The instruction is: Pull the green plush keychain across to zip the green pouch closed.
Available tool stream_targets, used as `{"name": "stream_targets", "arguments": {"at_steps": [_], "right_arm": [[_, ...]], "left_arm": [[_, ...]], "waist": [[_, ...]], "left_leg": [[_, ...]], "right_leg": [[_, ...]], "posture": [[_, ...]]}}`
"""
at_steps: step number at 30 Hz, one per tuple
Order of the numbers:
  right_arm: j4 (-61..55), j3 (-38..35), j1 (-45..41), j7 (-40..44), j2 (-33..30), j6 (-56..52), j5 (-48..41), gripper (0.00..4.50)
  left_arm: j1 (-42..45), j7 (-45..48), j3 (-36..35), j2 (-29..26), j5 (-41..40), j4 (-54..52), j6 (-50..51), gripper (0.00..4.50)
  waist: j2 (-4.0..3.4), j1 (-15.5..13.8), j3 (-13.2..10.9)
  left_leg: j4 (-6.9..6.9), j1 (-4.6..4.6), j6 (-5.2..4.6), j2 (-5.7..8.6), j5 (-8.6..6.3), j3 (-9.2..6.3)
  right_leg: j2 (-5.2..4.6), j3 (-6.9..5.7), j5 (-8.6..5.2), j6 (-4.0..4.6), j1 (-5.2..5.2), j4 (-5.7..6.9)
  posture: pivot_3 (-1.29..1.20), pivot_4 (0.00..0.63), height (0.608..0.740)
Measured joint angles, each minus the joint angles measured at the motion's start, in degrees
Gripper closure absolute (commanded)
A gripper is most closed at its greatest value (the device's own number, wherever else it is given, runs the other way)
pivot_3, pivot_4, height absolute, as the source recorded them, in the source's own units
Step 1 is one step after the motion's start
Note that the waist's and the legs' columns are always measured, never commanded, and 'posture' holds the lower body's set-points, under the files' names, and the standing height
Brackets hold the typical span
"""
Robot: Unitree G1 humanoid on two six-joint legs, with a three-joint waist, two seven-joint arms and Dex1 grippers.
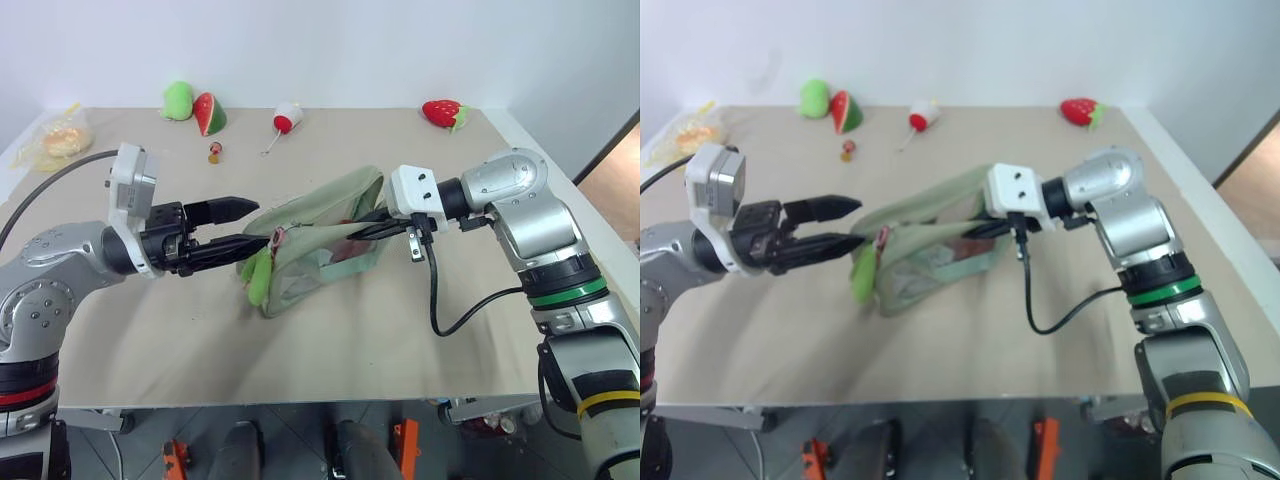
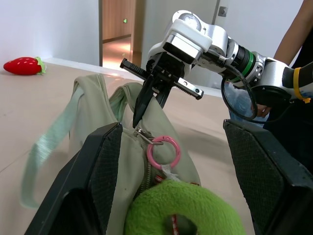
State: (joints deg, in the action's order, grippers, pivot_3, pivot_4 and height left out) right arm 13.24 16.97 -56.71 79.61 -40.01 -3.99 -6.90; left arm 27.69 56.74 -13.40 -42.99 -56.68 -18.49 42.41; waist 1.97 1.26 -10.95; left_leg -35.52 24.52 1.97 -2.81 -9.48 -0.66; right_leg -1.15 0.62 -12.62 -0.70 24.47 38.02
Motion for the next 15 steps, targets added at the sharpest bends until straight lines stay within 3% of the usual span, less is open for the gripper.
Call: {"name": "stream_targets", "arguments": {"at_steps": [7, 15], "right_arm": [[7.31, -0.17, -4.3, -6.7, 1.14, -0.3, 3.16, 4.4], [9.59, -1.17, -9.55, -9.55, 1.05, -10.41, 4.99, 4.4]], "left_arm": [[0.6, -1.1, -1.04, 1.31, -0.76, 0.59, -0.16, 1.07], [-1.85, -1.76, -3.6, 1.03, -0.96, 0.92, -0.13, 1.07]], "waist": [[-0.03, -0.03, -0.02], [-0.02, 0.02, -0.02]], "left_leg": [[-0.23, 0.0, 0.02, 0.04, 0.05, 0.1], [-0.05, 0.03, 0.01, 0.02, 0.05, 0.24]], "right_leg": [[-0.04, 0.14, 0.11, 0.05, -0.05, 0.0], [-0.01, 0.31, 0.19, -0.11, 0.15, 0.0]], "posture": [[0.0, 0.15, 0.74], [0.0, 0.15, 0.74]]}}
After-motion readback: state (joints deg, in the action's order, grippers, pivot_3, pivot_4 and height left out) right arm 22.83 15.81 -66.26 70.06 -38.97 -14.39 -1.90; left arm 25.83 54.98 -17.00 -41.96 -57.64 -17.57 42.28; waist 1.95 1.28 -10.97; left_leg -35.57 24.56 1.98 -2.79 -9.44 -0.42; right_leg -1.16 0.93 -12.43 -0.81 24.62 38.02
